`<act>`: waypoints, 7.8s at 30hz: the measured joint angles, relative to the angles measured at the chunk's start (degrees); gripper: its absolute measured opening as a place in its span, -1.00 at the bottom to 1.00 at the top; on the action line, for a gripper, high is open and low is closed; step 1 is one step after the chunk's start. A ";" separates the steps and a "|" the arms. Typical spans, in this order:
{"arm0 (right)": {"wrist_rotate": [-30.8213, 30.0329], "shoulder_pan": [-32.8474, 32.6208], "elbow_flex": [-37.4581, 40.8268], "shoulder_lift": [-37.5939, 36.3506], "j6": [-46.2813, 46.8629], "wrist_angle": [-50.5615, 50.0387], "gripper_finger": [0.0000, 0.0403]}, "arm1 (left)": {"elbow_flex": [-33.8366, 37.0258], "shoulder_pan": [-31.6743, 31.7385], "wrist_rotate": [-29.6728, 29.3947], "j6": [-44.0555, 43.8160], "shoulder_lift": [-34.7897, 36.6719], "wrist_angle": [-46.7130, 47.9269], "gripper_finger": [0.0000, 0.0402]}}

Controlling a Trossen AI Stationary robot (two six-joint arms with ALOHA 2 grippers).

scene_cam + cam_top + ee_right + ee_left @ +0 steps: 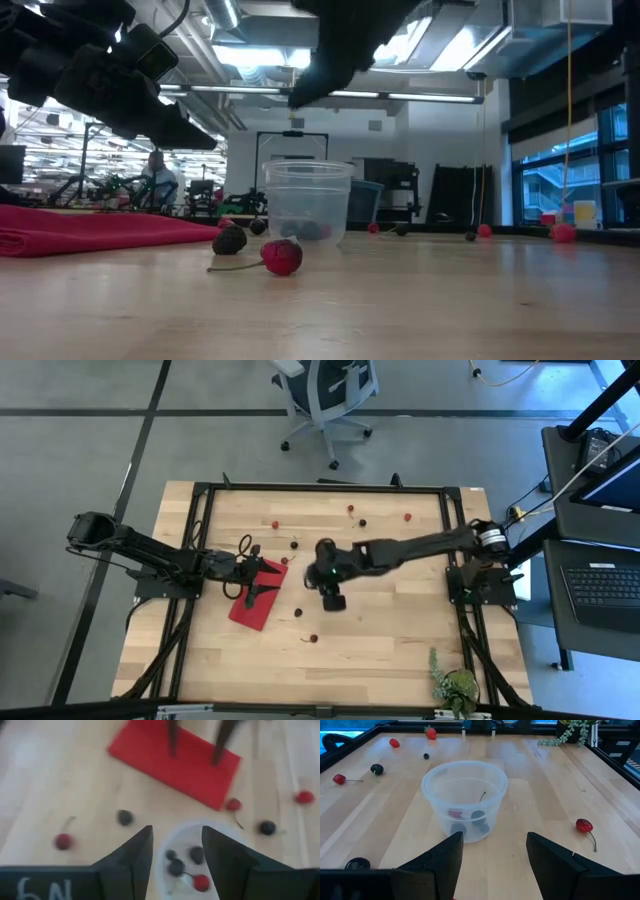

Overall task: Pick and placing Produce into tupperware
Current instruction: Put the red cherries into the transparent bin, then adjust the transparent bin

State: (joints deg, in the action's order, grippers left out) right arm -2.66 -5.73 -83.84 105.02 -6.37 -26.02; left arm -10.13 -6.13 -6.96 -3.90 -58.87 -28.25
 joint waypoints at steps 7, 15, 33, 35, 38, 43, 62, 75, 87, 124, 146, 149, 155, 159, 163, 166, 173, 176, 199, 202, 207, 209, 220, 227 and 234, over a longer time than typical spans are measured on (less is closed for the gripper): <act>-0.02 -8.75 0.76 0.45 0.32 3.81 -0.15 | 0.00 -0.02 0.00 0.00 0.00 0.08 0.05; -0.41 -14.63 0.78 5.04 -0.19 11.96 -0.15 | 0.00 -0.01 -0.01 -0.04 0.00 0.17 0.05; -10.84 -17.49 24.85 7.92 9.11 51.63 -0.14 | 0.00 -0.02 0.22 -0.11 0.01 0.41 0.05; -10.76 -17.55 27.08 7.92 10.09 55.39 -0.14 | 0.00 -0.01 0.22 -0.13 0.01 0.41 0.05; -9.34 -17.58 29.25 7.92 12.04 57.35 -0.10 | 0.00 0.00 0.22 -0.05 0.00 0.41 0.05; -9.28 -17.56 29.77 7.90 13.64 58.37 0.17 | 0.00 -0.02 0.22 -0.02 0.00 0.41 0.05; -9.34 -17.34 23.01 17.72 12.35 57.96 0.38 | 0.00 -0.02 0.20 -0.02 0.02 0.41 0.05; -9.39 -16.99 22.26 19.38 16.22 54.11 0.06 | 0.00 -0.02 0.20 -0.04 0.01 0.59 0.05; -9.31 -16.87 22.54 16.86 14.07 50.21 -0.54 | 0.00 0.00 0.20 -0.17 0.02 0.59 0.05; 2.40 5.34 4.81 -0.37 7.39 0.04 -0.80 | 0.00 0.00 0.16 0.02 0.00 1.89 0.05; 2.37 6.01 4.43 6.35 5.86 0.98 -0.41 | 0.00 -0.02 -0.24 0.02 0.00 2.21 0.05; 2.34 6.01 4.43 6.35 6.01 0.98 -0.22 | 0.00 -0.01 -0.24 0.02 0.02 2.20 0.05; 2.33 5.99 4.39 5.54 5.97 1.15 0.03 | 0.00 0.00 -0.26 0.02 0.00 2.19 0.05; 1.67 5.36 3.08 2.64 6.03 3.27 0.10 | 0.00 -0.01 -0.25 0.03 0.01 2.23 0.05; -4.37 1.91 2.72 -0.36 4.32 8.89 0.11 | 0.01 0.00 -0.29 0.02 0.02 2.16 0.05; -8.99 -1.98 2.72 -0.77 2.42 12.91 0.12 | 0.00 -0.01 -0.46 0.02 0.01 2.21 0.05; -21.45 -10.76 9.72 0.43 3.75 29.95 0.12 | 0.02 -0.02 -0.47 0.02 0.01 2.37 0.05; -22.15 -12.26 16.45 0.36 7.93 41.81 0.12 | 0.02 -0.02 -0.46 0.00 0.00 2.54 0.05; -28.55 -13.40 17.99 25.45 14.06 73.83 0.12 | 0.02 0.00 -0.46 -0.39 0.00 3.37 0.05; -28.77 -13.60 16.19 26.94 13.59 73.39 0.12 | 0.02 -0.02 -0.46 -0.39 0.00 3.38 0.05; -28.80 -13.60 15.75 27.07 12.56 72.98 0.12 | 0.02 0.00 -0.46 -0.42 0.00 3.39 0.05; -28.82 -13.58 15.74 27.06 12.12 72.92 0.12 | 0.00 0.00 -0.46 -0.40 0.01 3.38 0.05; -28.87 -13.91 15.73 25.49 10.22 71.56 0.12 | 0.02 -0.02 -0.46 -0.42 0.01 3.39 0.05; -28.87 -16.29 15.73 22.22 1.76 68.76 0.12 | 0.02 0.00 -0.46 -0.44 0.02 3.39 0.05; -37.70 -19.09 15.62 10.56 -9.19 49.19 0.12 | 0.02 0.00 -0.46 -0.46 0.02 3.41 0.05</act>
State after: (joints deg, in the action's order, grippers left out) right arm -40.36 -24.83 -68.23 115.59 -15.56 23.17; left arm -10.11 -6.13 -7.42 -4.36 -58.85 -24.84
